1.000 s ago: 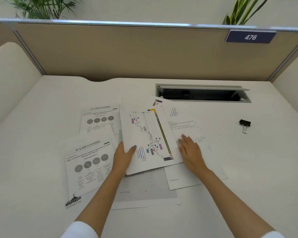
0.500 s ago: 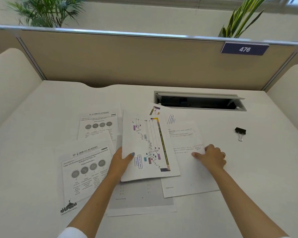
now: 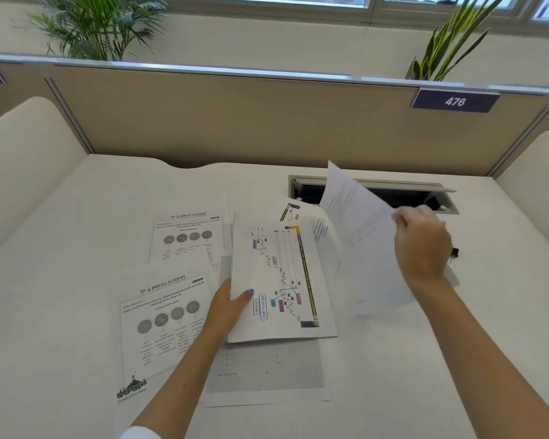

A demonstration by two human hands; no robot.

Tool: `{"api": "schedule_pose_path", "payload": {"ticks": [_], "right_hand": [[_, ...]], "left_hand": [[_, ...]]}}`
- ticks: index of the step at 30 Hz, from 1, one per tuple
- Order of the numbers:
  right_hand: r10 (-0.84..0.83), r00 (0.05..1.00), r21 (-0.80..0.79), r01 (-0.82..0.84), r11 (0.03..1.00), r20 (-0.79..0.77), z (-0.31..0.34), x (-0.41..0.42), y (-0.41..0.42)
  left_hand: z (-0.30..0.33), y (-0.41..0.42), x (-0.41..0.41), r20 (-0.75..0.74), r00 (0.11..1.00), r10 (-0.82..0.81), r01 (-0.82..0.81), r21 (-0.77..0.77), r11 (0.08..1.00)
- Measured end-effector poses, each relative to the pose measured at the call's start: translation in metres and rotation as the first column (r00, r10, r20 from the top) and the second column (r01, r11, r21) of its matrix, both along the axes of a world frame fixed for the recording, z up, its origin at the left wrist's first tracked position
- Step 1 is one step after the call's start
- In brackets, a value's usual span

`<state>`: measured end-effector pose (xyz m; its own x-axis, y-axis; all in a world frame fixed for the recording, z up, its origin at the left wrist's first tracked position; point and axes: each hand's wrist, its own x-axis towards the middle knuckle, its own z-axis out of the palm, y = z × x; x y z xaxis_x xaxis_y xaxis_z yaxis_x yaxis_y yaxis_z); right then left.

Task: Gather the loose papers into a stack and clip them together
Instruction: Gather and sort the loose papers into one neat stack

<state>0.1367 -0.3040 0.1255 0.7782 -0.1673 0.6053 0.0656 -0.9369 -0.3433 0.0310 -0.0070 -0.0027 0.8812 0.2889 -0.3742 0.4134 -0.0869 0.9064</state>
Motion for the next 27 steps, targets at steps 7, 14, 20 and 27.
{"api": "schedule_pose_path", "payload": {"ticks": [7, 14, 20, 27], "right_hand": [[0.099, 0.979, 0.136, -0.124, 0.983, 0.176, 0.036, 0.008, 0.028], [0.227, 0.929, 0.487, -0.06, 0.871, -0.293, -0.029, -0.006, 0.066], [0.328, 0.777, 0.533, 0.011, 0.846, -0.537, -0.086, -0.025, 0.097], [0.3, 0.745, 0.48, 0.031, 0.877, -0.596, -0.102, -0.022, 0.105]], "left_hand": [[0.001, 0.002, 0.0, -0.027, 1.0, 0.013, -0.014, -0.024, 1.0], [0.004, 0.004, 0.003, -0.049, 0.999, 0.0, -0.001, -0.029, 1.0], [0.006, 0.006, 0.01, -0.149, 0.987, 0.067, -0.102, -0.242, 0.965], [0.001, 0.006, 0.006, -0.057, 0.998, 0.0, -0.006, -0.1, 0.995]]}}
